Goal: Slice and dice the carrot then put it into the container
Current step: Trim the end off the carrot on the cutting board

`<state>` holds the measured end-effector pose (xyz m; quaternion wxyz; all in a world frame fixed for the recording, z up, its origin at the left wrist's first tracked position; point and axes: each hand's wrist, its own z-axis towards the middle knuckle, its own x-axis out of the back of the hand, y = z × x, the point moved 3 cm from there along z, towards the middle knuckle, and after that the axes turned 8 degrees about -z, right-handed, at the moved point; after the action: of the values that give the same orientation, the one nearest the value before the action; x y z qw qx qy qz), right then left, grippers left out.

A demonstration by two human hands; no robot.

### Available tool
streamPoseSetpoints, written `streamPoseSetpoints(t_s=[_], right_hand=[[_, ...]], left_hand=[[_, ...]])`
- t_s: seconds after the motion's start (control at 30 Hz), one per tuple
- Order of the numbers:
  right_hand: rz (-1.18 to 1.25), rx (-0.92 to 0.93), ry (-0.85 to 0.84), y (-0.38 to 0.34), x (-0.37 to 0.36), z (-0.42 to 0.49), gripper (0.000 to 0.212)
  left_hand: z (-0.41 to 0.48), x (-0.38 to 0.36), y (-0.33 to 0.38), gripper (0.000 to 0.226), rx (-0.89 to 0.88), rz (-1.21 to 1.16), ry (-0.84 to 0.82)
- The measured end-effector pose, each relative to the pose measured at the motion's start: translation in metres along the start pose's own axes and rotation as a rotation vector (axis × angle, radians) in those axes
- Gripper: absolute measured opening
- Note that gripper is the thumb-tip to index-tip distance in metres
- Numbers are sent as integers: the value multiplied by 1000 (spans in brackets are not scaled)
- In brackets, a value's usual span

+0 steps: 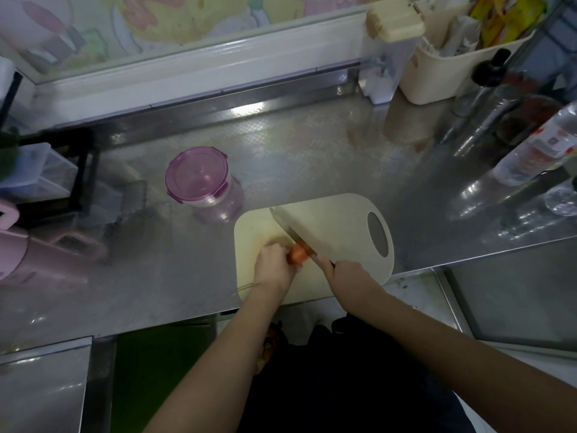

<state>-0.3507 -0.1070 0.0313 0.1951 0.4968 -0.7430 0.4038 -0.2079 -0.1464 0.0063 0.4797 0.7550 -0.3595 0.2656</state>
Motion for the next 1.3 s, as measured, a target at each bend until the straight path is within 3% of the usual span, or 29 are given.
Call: streamPoseSetpoints(t_s=[0.2,0.33,0.5,0.7,0.87,1.3], right_hand=[[128,23,54,-12,-3,22,54],[187,52,62,-18,-3,29,38],[130,12,89,-13,-9,42,62],[227,-15,22,-8,1,43,42],[244,90,103,2,16,44,66],[176,151,106,11,20,16,56]], left_hand=[[-2,1,2,21,0,15,5],[-2,1,3,19,-14,27,12],[-1,0,1,21,11,28,20],[-3,2,3,24,14,28,30],[-5,2,3,31,15,5,30],[-9,1,5,39,41,-101,76]])
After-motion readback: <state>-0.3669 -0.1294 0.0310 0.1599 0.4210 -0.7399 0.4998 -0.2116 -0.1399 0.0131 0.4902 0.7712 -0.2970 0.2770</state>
